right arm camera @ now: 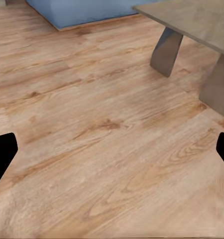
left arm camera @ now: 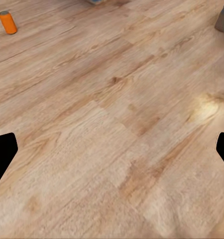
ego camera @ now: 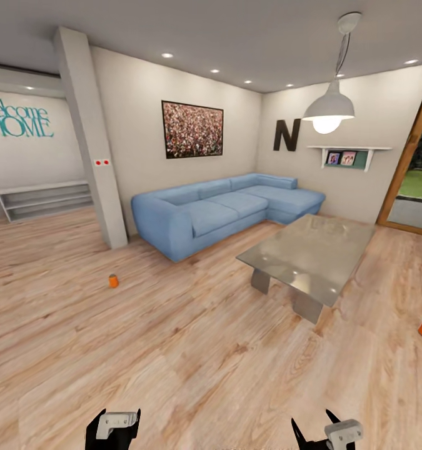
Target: Put the three can of soda from the living room inside the tash can in the kitchen.
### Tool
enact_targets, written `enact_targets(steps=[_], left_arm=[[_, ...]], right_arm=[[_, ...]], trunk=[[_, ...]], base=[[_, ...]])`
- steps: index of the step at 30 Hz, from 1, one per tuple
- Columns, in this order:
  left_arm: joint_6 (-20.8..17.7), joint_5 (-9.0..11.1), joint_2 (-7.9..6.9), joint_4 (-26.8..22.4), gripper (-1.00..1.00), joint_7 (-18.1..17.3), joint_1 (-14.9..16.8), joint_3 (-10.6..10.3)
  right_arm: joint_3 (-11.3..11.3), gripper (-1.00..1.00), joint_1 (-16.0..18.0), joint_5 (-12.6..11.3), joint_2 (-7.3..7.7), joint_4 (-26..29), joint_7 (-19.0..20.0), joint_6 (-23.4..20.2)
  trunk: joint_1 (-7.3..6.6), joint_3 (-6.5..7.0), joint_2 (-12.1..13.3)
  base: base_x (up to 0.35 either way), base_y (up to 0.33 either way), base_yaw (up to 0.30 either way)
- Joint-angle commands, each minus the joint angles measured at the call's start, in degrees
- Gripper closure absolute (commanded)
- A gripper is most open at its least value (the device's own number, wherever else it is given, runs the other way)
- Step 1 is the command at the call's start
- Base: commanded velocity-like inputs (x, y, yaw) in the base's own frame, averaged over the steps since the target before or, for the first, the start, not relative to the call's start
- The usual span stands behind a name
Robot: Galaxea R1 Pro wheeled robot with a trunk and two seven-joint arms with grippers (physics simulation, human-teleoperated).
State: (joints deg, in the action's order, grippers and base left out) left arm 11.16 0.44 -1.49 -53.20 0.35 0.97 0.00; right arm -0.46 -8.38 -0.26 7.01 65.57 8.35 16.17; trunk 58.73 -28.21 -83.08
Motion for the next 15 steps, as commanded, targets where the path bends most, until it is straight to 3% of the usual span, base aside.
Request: enact_targets(steps=[1,15], left_arm=[[0.0,0.0,0.0,0.0,-1.0,0.0,0.0,0.0],[0.0,0.0,0.0,0.0,-1.0,0.0,0.0,0.0]], right_arm=[[0.0,-1.0,0.0,0.0,0.0,0.0,0.0,0.0],[-0.1,-1.0,0.0,0.0,0.02,0.0,0.0,0.0]], trunk=[[0.0,-0.03,0.0],[0.0,-0.41,0.0]], base=[[0.0,0.0,-0.224],[0.0,0.0,-0.227]])
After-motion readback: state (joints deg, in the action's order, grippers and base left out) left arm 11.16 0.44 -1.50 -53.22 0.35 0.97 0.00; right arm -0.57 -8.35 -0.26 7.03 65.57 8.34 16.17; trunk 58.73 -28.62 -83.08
